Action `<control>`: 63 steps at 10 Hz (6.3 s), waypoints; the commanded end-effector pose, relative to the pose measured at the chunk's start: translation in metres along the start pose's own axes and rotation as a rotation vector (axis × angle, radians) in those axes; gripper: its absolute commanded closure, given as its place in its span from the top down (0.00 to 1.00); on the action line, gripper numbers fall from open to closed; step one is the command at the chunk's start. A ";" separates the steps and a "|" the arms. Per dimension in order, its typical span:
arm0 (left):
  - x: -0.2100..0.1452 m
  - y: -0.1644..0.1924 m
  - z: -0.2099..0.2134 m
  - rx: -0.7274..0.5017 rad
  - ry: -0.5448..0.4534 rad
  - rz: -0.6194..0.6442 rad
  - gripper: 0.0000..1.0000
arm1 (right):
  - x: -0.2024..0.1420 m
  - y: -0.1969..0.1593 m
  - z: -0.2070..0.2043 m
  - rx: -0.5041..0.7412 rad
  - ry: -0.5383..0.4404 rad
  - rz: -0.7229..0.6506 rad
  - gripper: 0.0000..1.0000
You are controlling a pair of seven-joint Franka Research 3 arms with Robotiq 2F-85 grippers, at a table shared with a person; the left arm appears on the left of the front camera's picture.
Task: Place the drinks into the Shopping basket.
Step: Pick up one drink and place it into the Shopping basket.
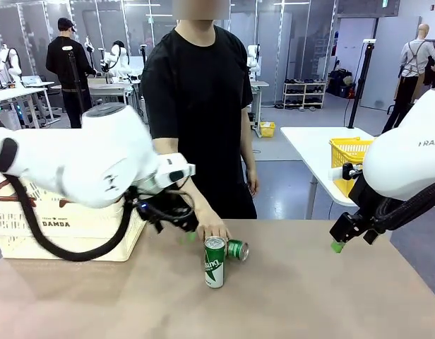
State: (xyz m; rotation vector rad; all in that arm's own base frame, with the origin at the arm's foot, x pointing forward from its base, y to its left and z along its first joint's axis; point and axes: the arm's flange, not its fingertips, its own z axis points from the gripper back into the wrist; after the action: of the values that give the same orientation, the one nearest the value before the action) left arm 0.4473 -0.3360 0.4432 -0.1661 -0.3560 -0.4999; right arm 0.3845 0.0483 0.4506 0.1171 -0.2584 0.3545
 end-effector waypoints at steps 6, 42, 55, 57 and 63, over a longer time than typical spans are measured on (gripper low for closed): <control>-0.004 -0.027 0.010 0.032 0.062 -0.055 1.00 | 0.000 -0.002 0.002 0.010 0.003 0.014 1.00; 0.034 -0.068 -0.071 0.050 0.177 -0.124 1.00 | 0.000 -0.002 0.002 0.010 0.003 0.014 1.00; 0.036 -0.072 -0.090 0.032 0.195 -0.145 0.79 | 0.000 -0.002 0.002 0.010 0.003 0.014 1.00; 0.036 -0.073 -0.091 0.039 0.201 -0.139 0.76 | 0.000 -0.002 0.002 0.010 0.003 0.014 1.00; 0.032 -0.071 -0.089 0.077 0.217 -0.134 0.16 | 0.000 -0.002 0.002 0.010 0.003 0.014 1.00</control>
State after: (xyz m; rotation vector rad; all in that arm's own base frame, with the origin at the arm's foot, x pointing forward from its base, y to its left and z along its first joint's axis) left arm 0.4651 -0.4312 0.3762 -0.0633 -0.1822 -0.6363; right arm 0.3844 0.0487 0.4508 0.1182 -0.2577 0.3560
